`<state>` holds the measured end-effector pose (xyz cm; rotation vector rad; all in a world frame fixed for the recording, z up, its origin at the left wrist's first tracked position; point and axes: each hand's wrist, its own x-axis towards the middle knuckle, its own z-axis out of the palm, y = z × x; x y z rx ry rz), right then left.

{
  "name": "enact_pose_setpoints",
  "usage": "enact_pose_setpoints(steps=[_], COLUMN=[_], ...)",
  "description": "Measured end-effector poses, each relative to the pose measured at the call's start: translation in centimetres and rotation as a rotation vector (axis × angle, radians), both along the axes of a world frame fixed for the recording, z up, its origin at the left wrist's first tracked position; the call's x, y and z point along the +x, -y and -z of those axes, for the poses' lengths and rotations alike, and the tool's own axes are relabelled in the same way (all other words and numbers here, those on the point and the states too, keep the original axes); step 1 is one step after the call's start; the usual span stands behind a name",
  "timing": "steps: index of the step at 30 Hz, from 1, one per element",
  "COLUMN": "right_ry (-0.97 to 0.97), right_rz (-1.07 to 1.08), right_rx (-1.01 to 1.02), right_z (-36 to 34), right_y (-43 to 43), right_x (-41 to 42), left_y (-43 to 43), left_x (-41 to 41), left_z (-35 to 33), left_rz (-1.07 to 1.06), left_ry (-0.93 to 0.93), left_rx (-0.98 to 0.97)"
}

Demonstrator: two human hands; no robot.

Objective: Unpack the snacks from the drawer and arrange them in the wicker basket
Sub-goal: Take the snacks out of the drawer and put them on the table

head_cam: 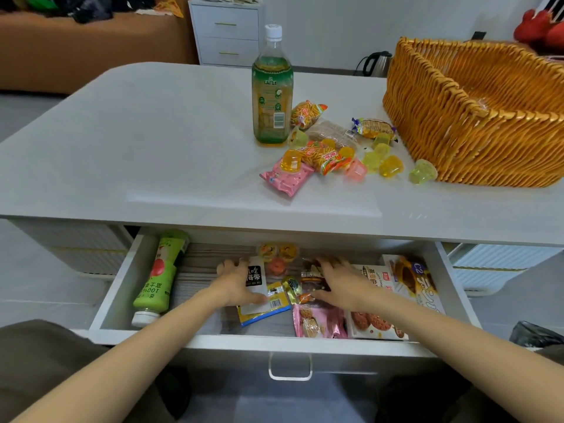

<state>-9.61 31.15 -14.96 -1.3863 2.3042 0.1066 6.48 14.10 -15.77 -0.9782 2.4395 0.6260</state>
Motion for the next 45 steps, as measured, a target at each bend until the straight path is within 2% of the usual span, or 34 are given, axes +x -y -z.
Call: enact_pose_setpoints(steps=[8, 12, 16, 19, 23, 26, 29, 32, 36, 45], right_ry=[0.104, 0.235, 0.283, 0.394, 0.394, 0.376, 0.413, 0.407, 0.345, 0.422], right_rz=[0.078, 0.111, 0.056, 0.045, 0.068, 0.069, 0.015, -0.064, -0.129, -0.109], right_rx=[0.081, -0.019, -0.180, -0.243, -0.295, -0.248, -0.106, -0.007, 0.011, 0.204], right_z=[0.8, -0.1, -2.2, -3.5, -4.9, -5.8, -6.1, -5.4, -3.7, -0.4], right_y=[1.5, 1.2, -0.1, -1.3, -2.4, -3.0, -3.0, -2.3, -0.4, 2.2], right_x=[-1.2, -1.1, -1.7, -1.8, -2.4, -2.9, -2.8, -2.2, -1.7, -2.4], left_y=[-0.9, -0.4, -0.9, -0.9, -0.8, -0.6, -0.4, -0.4, -1.0, -1.3], left_x=[-0.4, -0.8, -0.9, -0.8, -0.5, -0.4, 0.0, 0.6, 0.9, 0.7], left_z=[0.6, 0.6, 1.1, 1.1, 0.6, 0.4, 0.2, 0.1, 0.3, 0.8], left_rz=[-0.073, -0.156, -0.111, -0.143, -0.138, -0.134, -0.119, 0.008, 0.152, 0.223], left_ry=[0.035, 0.043, 0.080, 0.074, 0.012, -0.043, -0.016, 0.068, 0.061, 0.047], left_rx=[0.058, 0.073, 0.008, 0.053, 0.076, 0.090, 0.078, 0.065, 0.082, 0.046])
